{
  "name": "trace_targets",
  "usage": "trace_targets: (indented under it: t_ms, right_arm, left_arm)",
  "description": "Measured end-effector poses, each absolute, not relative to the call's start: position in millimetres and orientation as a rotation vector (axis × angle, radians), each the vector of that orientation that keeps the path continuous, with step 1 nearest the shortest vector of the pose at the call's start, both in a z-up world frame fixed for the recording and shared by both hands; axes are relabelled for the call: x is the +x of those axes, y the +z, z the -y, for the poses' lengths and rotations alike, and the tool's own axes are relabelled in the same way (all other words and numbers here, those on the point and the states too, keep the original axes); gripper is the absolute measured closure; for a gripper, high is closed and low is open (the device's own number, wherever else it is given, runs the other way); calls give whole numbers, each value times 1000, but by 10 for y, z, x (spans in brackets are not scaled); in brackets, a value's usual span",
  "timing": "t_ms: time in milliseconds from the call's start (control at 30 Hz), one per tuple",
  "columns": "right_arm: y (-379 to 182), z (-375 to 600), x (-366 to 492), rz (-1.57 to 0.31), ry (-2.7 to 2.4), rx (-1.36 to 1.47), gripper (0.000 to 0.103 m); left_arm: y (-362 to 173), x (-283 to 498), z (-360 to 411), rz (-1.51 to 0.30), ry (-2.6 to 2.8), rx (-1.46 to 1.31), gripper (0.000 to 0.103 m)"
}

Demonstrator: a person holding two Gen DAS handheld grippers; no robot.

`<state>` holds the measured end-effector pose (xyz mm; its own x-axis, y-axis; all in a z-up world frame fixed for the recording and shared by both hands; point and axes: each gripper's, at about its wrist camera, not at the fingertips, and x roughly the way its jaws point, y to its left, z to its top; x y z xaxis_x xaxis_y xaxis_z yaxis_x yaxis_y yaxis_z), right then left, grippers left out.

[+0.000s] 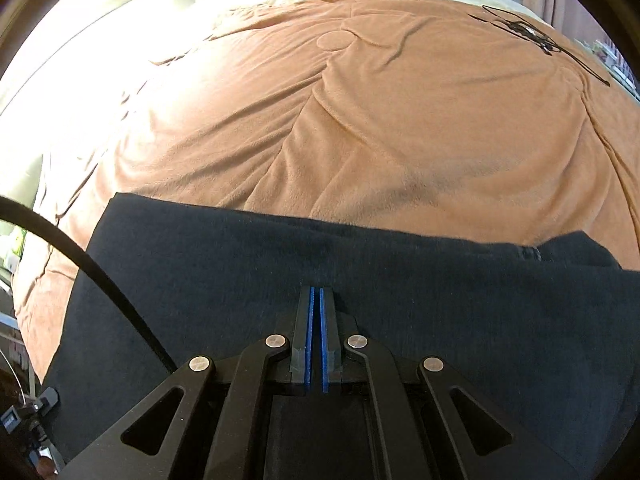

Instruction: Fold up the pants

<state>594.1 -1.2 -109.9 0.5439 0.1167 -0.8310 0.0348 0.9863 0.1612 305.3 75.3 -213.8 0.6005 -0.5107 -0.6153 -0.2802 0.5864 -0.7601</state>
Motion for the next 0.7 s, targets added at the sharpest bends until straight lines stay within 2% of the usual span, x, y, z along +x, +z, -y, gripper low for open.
trace_targets:
  t_ms: [67,233,700]
  right_arm:
    - [-1119,28,5952,-998,54,172,103]
    - [-1120,51,5866,-1014,77,193,103]
    - [-1094,-58,5084,-1026,185,229,103]
  left_arm:
    - [-2123,3052,-744,-949,-164,-964,77]
    - [-2025,3039,-724,-925,-181,-944,81]
    - [-1455,3045,-503,-820,-281,-857,84]
